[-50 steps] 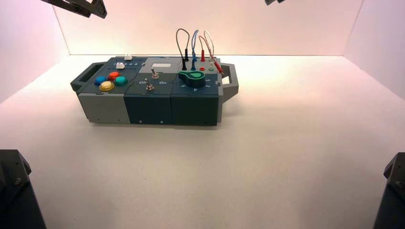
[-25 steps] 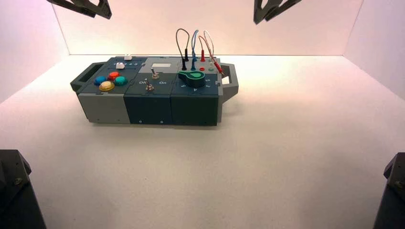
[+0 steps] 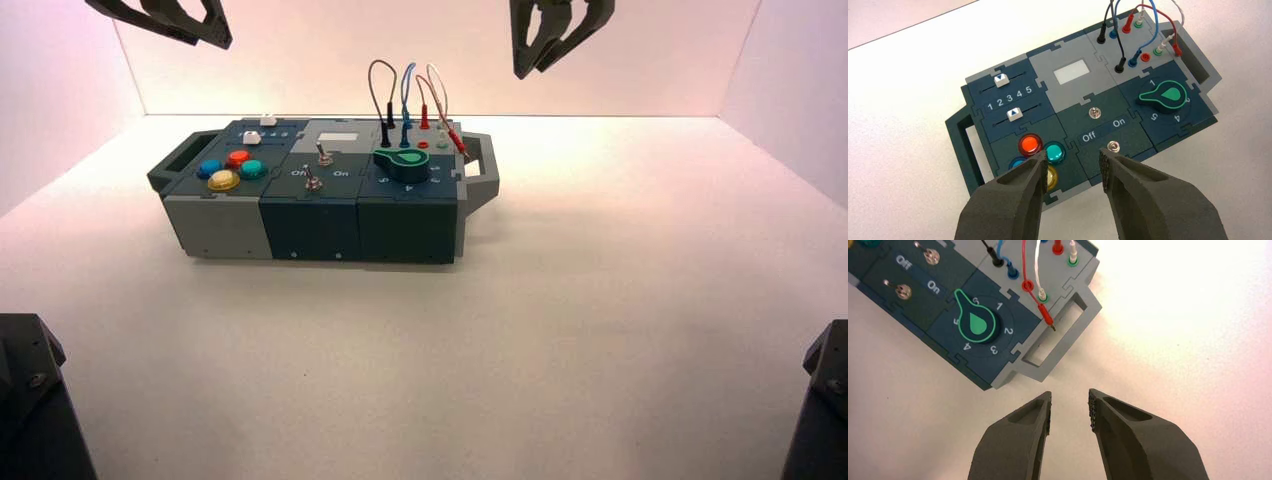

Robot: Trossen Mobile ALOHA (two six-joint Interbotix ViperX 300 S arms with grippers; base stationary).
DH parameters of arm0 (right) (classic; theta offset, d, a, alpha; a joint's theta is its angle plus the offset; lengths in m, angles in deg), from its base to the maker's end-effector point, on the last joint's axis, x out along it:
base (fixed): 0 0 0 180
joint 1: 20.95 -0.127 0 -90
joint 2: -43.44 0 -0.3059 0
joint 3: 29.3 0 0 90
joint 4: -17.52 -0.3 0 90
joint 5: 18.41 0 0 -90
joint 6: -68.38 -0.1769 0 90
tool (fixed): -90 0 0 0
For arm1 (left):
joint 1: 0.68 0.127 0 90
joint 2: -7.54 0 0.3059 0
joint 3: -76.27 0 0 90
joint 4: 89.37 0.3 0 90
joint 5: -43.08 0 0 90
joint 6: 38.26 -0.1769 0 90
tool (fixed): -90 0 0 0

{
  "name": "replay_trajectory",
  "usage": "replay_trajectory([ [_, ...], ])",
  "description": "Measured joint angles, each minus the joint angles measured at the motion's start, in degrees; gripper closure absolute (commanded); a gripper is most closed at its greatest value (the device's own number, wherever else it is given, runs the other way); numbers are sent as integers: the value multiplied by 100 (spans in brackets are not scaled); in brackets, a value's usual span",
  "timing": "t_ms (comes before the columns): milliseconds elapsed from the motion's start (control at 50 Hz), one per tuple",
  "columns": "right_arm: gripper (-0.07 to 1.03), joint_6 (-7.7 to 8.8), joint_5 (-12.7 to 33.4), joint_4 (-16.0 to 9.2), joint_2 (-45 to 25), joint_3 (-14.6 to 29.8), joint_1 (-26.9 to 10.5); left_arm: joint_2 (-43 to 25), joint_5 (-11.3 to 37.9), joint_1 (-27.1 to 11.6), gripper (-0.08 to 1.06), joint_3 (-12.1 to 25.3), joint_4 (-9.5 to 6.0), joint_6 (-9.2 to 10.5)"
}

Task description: Insert the red wire.

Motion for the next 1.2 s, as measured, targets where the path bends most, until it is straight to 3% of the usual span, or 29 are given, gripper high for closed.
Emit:
replay_trajectory([
  [220, 55, 97, 211, 9, -466, 369, -62, 0, -53, 0, 42, -26, 26, 0],
  [1200, 54, 193, 870, 141, -1705, 1521, -185, 44, -97, 9, 42, -70, 62, 0],
])
